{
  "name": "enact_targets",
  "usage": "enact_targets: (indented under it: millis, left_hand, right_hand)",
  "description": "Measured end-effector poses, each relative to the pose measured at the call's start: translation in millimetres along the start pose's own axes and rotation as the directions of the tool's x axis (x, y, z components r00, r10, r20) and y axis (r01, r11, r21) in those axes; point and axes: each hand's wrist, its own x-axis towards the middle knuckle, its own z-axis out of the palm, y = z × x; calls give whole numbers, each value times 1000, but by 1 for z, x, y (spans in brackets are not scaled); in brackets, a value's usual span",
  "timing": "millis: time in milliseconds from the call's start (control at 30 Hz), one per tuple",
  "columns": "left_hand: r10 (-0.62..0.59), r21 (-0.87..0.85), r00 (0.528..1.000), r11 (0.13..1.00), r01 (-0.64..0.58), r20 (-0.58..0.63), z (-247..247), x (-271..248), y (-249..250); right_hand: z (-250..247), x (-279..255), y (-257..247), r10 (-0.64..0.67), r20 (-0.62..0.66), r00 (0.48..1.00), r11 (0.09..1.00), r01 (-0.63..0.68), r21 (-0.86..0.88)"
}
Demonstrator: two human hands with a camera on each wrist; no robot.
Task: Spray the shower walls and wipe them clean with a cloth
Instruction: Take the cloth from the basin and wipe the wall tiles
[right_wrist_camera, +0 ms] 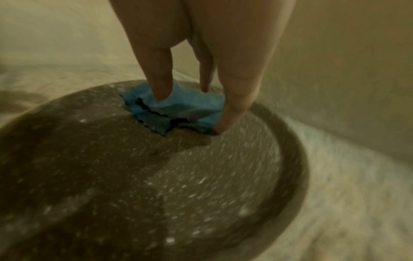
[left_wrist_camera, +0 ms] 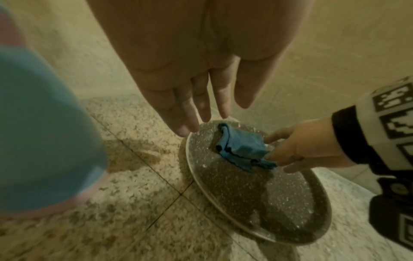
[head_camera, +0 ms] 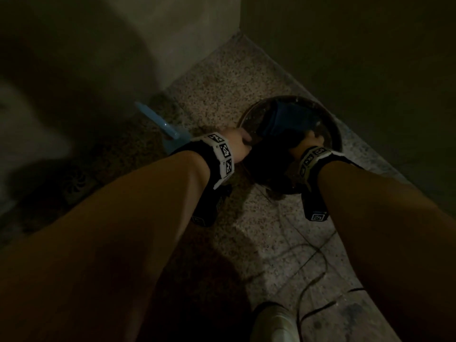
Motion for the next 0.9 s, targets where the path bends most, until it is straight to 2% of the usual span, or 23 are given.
enact_targets:
  millis: [200,333,433,500,567,633,700,800,900]
  left_hand:
    - [-19,-7,1000,1000,19,22,5,10,-2]
    - [-24,-5,999,1000,24,31,8,14,0]
    - [-27,13,999,1000,27,42,8,16,-1]
    - [-38,4,998,999,38,47,8,17,-2]
    - [-42,-15,998,999,43,42,8,17,-4]
    - [-46,-25,998,999,47,38,8,19,-6]
    - [-53,-34,998,998,55,46,6,20,-8]
    - [-61,-69,997,996,65,47,6,24,-11]
    - [-57,-102,995,993,65,80,9,29,-13]
  right_hand:
    - [10,21,1,112,-5,994,980,-110,164]
    - [8,22,5,81,-121,989,982,-59,177]
    - [2,22,3,7,-25,1000,999,-6,43]
    - [-1,24,0,37,-2,999,999,-37,26]
    - [0,19,-6,60,-69,996,998,-60,9]
    - [5,15,-11,-55,-150,987,996,43,-83]
    - [7,14,-19,-154,-119,981,978,134,-162]
    - [12,20,-28,-159,-74,985,976,146,-159]
    - [16,23,-31,-168,-119,979,971,144,-194]
